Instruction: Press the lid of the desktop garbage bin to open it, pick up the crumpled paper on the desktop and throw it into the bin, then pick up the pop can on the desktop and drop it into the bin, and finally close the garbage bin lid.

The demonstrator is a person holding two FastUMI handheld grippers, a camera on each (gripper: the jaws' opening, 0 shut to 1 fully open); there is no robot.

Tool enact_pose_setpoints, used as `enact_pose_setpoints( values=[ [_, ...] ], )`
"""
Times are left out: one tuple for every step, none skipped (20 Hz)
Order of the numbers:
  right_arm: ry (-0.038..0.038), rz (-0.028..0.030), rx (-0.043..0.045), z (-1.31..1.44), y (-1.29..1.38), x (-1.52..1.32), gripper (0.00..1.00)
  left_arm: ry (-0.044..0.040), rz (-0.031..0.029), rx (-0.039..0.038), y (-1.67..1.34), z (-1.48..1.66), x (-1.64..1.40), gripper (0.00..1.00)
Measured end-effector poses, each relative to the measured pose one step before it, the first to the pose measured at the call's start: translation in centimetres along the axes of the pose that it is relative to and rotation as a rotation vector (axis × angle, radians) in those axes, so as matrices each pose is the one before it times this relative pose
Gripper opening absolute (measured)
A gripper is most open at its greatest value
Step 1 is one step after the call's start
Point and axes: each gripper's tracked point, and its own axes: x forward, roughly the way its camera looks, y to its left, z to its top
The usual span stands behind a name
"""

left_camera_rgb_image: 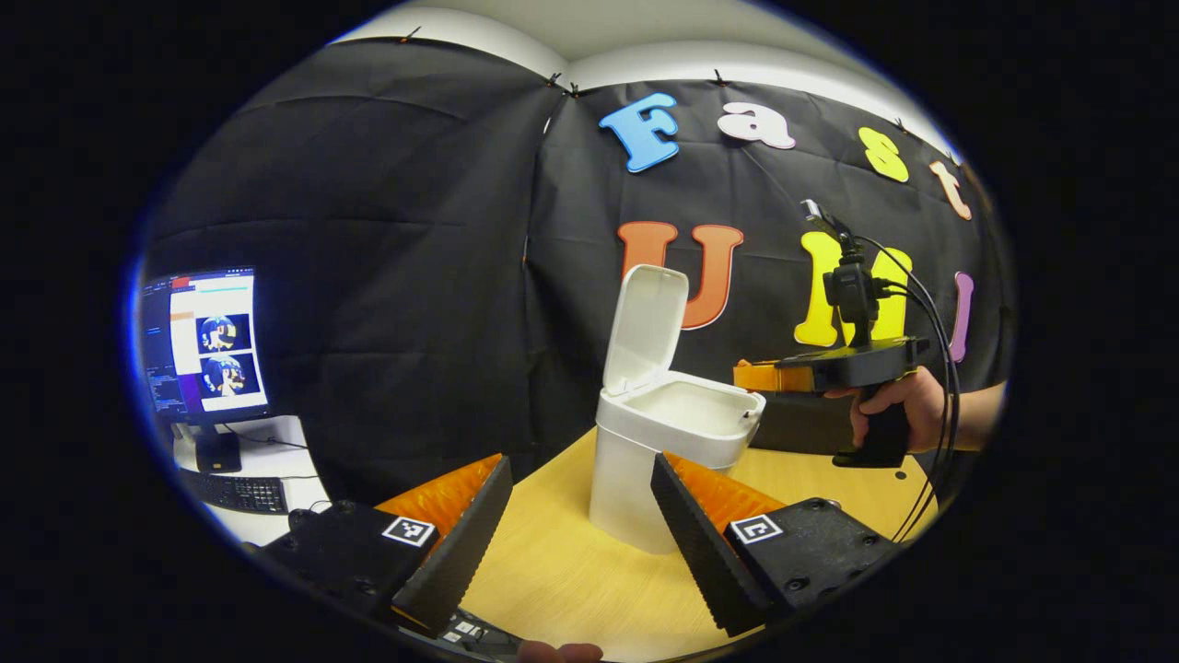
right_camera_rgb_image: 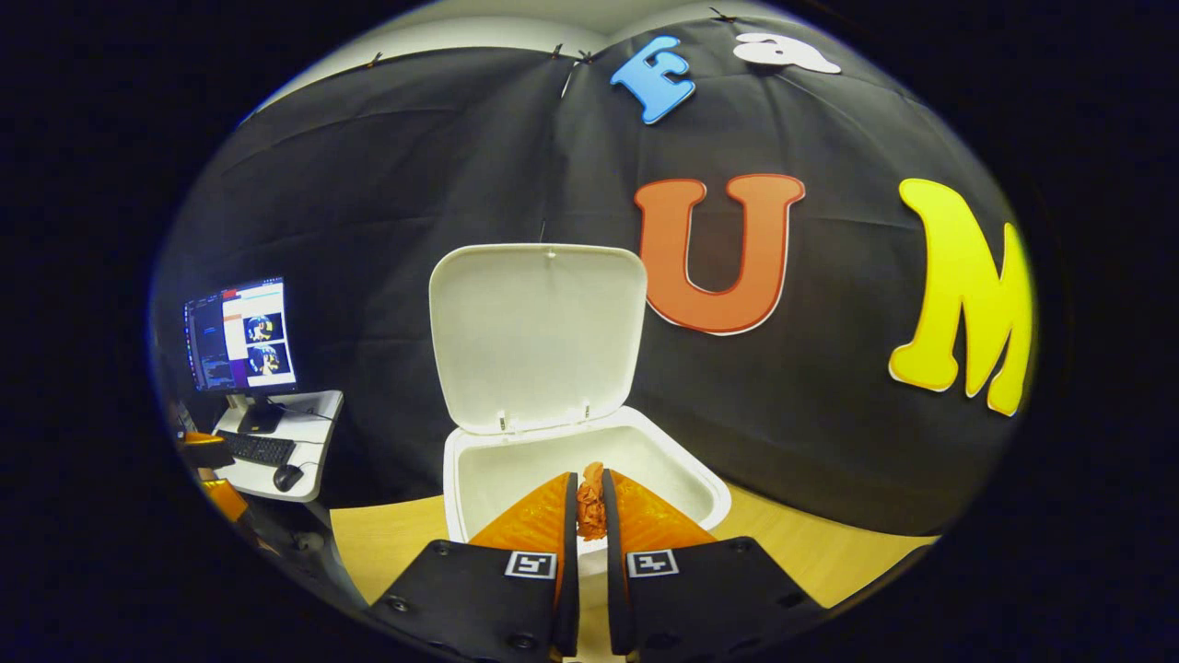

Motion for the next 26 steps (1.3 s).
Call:
enact_pose_setpoints(
  values=[
    [0.00901, -0.00168, -0.00221, -0.283, 0.089, 0.606, 0.16, 0.00136, 0.01194, -0.00103, 0.53, -0.133, -0.088, 1.0],
    [0.01008, -0.00788, -0.00454, -0.296, 0.187, 0.524, 0.16, 0.00144, 0.00653, -0.00253, 0.183, -0.113, -0.113, 1.0],
    [0.00553, -0.00719, -0.00967, -0.18, -0.095, 0.258, 0.2, 0.00158, 0.00214, -0.00437, 0.084, -0.102, -0.054, 1.0],
    [0.00449, -0.00645, -0.01017, -0.249, -0.146, 0.222, 0.22, 0.0029, 0.00059, -0.0032, 0.066, -0.134, 0.021, 1.0],
    [0.00635, -0.00518, -0.00494, -0.152, -0.082, 0.134, 0.28, 0.00161, 0.00205, -0.00029, 0.051, -0.027, -0.104, 1.0],
    [0.0062, -0.00683, 0.0001, -0.151, 0.071, 0.284, 0.29, -0.00005, 0.00383, 0.00257, 0.176, -0.019, 0.078, 1.0],
    [0.00347, -0.00206, 0.0031, -0.017, 0.032, 0.138, 0.35, -0.00295, 0.00798, 0.00477, 0.147, 0.144, -0.024, 1.0],
    [0.00065, 0.00051, 0.00542, 0.054, 0.028, 0.022, 0.39, -0.00203, 0.00141, 0.00471, 0.036, 0.035, 0.176, 1.0],
    [-0.00033, 0.00065, 0.0054, 0.111, 0.033, -0.044, 0.43, -0.0003, -0.00341, 0.00344, -0.196, 0.071, 0.125, 1.0],
    [-0.00286, -0.00128, 0.00492, 0.013, -0.089, -0.277, 0.47, -0.0034, -0.00661, 0.00323, -0.243, 0.123, 0.131, 1.0],
    [-0.00491, -0.00075, 0.00849, 0.237, -0.108, -0.433, 0.57, -0.00564, -0.01098, 0.00329, -0.403, 0.18, 0.144, 1.0],
    [-0.01471, 0.00261, 0.01566, 0.407, -0.074, -0.637, 0.6, -0.00893, -0.0103, 0.00604, -0.398, 0.164, 0.168, 1.0],
    [-0.01913, -0.00012, 0.01504, 0.625, -0.166, -0.768, 0.67, -0.00415, -0.01158, 0.00769, -0.478, 0.181, 0.252, 1.0],
    [-0.02141, -0.00408, 0.01097, 0.468, -0.367, -0.74, 0.72, -0.00692, -0.00796, 0.00578, -0.321, 0.117, 0.143, 1.0],
    [-0.01787, -0.0071, 0.00877, 0.557, -0.416, -0.826, 0.77, -0.01001, -0.00911, 0.00429, -0.309, 0.288, 0.237, 1.0],
    [-0.0185, -0.00931, 0.00859, 0.442, -0.393, -0.831, 0.8, -0.01375, -0.02031, 0.00259, -0.735, 0.354, 0.324, 1.0],
    [-0.01813, -0.01305, 0.00955, 0.585, -0.538, -0.888, 0.81, -0.00804, -0.02505, 0.0028, -0.937, 0.188, 0.161, 1.0],
    [-0.01751, -0.01428, 0.00985, 0.46, -0.719, -1.078, 0.81, -0.00854, -0.0331, 0.00089, -0.852, 0.279, 0.208, 1.0],
    [-0.01732, -0.01121, 0.00714, 0.497, -0.716, -1.074, 0.83, -0.0085, -0.03105, -0.00028, -1.003, 0.177, 0.153, 1.0],
    [-0.02143, -0.01371, 0.00864, 0.425, -0.736, -1.086, 0.85, -0.00674, -0.02615, 0.0031, -0.814, 0.082, 0.261, 1.0],
    [-0.01594, -0.01494, 0.00405, 0.362, -0.829, -0.898, 0.87, -0.00016, -0.02201, 0.00673, -0.971, 0.022, 0.301, 1.0],
    [-0.00464, -0.01899, -0.0016, -0.122, -0.971, -0.908, 0.87, 0.0018, -0.02315, 0.00476, -0.781, -0.127, 0.243, 1.0],
    [-0.00185, -0.02085, 0.00039, -0.064, -1.08, -0.864, 0.87, -0.00092, -0.02333, 0.00133, -0.912, -0.061, 0.296, 1.0],
    [-0.00318, -0.02143, 0.00592, -0.143, -1.002, -0.937, 0.87, 0.00187, -0.02313, 0.00195, -1.032, -0.146, 0.345, 1.0],
    [-0.00644, -0.01869, 0.01094, -0.014, -1.059, -1.025, 0.88, 0.00109, -0.02468, 0.00544, -1.036, -0.128, 0.268, 1.0],
    [-0.00465, -0.01845, 0.00826, -0.21, -1.174, -1.087, 0.88, -0.00023, -0.02686, 0.00753, -1.14, -0.136, 0.171, 1.0]
  ],
)
